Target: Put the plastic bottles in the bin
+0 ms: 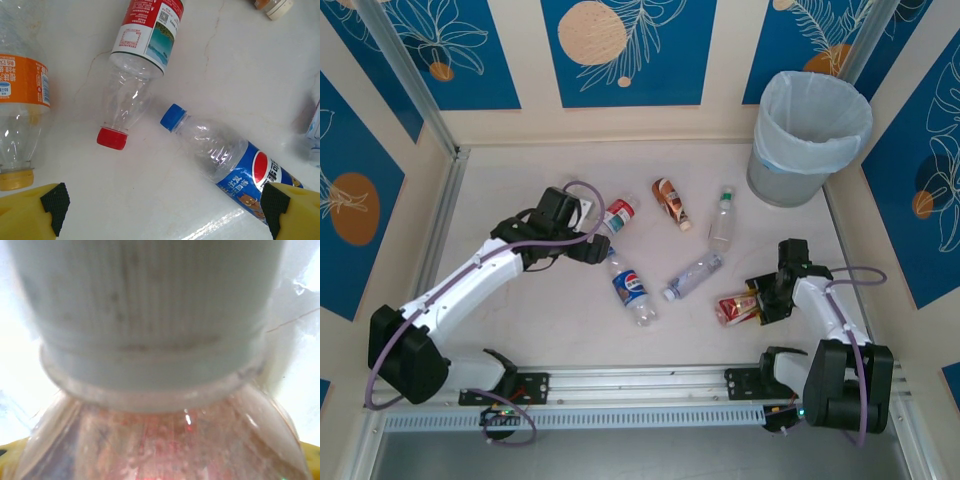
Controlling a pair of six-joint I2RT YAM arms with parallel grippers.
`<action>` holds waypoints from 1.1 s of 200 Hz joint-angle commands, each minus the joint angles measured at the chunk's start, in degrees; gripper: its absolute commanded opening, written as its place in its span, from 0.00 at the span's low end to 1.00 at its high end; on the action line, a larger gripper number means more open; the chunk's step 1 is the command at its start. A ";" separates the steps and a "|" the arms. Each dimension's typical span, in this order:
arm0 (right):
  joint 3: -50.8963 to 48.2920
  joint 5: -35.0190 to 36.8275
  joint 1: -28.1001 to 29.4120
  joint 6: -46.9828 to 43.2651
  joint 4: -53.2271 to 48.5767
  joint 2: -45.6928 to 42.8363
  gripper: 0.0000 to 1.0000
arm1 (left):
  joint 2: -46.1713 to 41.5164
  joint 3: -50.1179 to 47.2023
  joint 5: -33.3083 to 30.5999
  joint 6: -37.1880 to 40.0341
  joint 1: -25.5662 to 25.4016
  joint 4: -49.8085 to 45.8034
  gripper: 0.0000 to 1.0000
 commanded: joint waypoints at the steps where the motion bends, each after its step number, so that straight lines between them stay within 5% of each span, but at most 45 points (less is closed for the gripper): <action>1: -0.56 -2.56 0.74 2.52 1.57 -4.49 0.52 | 0.96 1.98 -0.58 1.34 -0.10 -1.26 0.99; 57: 0.20 -3.70 1.09 0.78 3.64 -11.14 0.49 | 2.96 2.83 0.50 0.10 -0.01 -1.71 0.99; 99: 0.85 -4.82 2.63 0.75 11.57 -13.83 0.49 | 3.22 3.84 6.18 -8.21 -0.03 -1.58 0.99; 139: 1.53 -2.46 5.69 -0.69 21.59 -15.48 0.49 | 0.52 -3.92 7.37 -17.66 -0.02 11.74 0.99; 172: 2.11 0.49 9.09 -1.94 30.34 -14.74 0.48 | -0.33 -11.06 0.93 -25.12 -0.12 26.29 0.99; 220: 2.29 9.96 16.50 -0.80 43.14 -12.40 0.48 | 2.76 -7.96 8.61 -24.17 -0.87 34.94 0.99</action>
